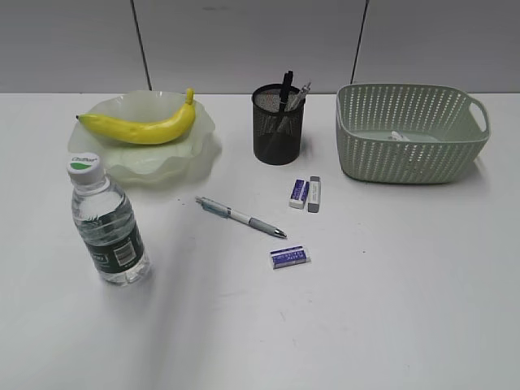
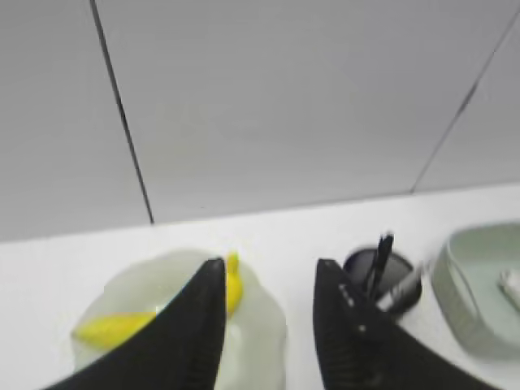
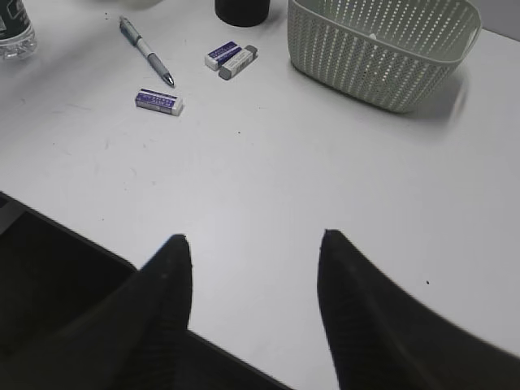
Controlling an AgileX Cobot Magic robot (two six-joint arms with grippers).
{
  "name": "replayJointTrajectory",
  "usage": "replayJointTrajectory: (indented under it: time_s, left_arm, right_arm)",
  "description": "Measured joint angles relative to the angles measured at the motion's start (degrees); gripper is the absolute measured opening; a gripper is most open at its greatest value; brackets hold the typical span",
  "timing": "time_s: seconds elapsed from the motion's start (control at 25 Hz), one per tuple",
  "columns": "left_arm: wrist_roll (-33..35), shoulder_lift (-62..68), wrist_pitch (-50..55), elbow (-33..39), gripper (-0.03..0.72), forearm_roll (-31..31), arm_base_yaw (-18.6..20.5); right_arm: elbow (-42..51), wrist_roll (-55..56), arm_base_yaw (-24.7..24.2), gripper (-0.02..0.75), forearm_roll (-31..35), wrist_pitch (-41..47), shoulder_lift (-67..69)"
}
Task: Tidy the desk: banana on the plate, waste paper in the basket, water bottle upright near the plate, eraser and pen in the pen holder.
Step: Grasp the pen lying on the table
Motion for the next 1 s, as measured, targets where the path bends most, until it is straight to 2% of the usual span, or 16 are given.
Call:
replayJointTrajectory:
  time_s: [0.2, 0.28, 0.44, 0.72, 0.88, 1.0]
  left_arm:
    - [12.6, -4.0, 22.7, 0.4, 0.258, -9.5, -1.4]
    - [17.6, -6.2, 27.1, 2.1, 0.257, -13.2, -1.5]
    - [20.9, -14.4, 28.7, 11.5, 0.256, -16.9, -1.6]
    - [23.8, -37.9, 27.7, 38.0, 0.256, -19.2, -1.6]
    - [24.1, -54.1, 24.5, 50.4, 0.256, -20.7, -1.6]
    - [24.2, -66.2, 22.9, 56.0, 0.256, -21.3, -1.6]
  right_arm:
    - [0.0, 0.0, 0.0, 0.406, 0.0, 0.0, 0.0]
    - [0.0, 0.0, 0.0, 0.407, 0.0, 0.0, 0.0]
    - [0.0, 0.0, 0.0, 0.407, 0.0, 0.0, 0.0]
    - [-0.2, 0.0, 0.0, 0.406, 0.1, -0.6, 0.0]
    - [-1.4, 0.1, 0.0, 0.406, 0.6, -7.0, 2.3]
    - [-1.5, -1.4, 0.0, 0.406, 2.9, -14.2, 9.2]
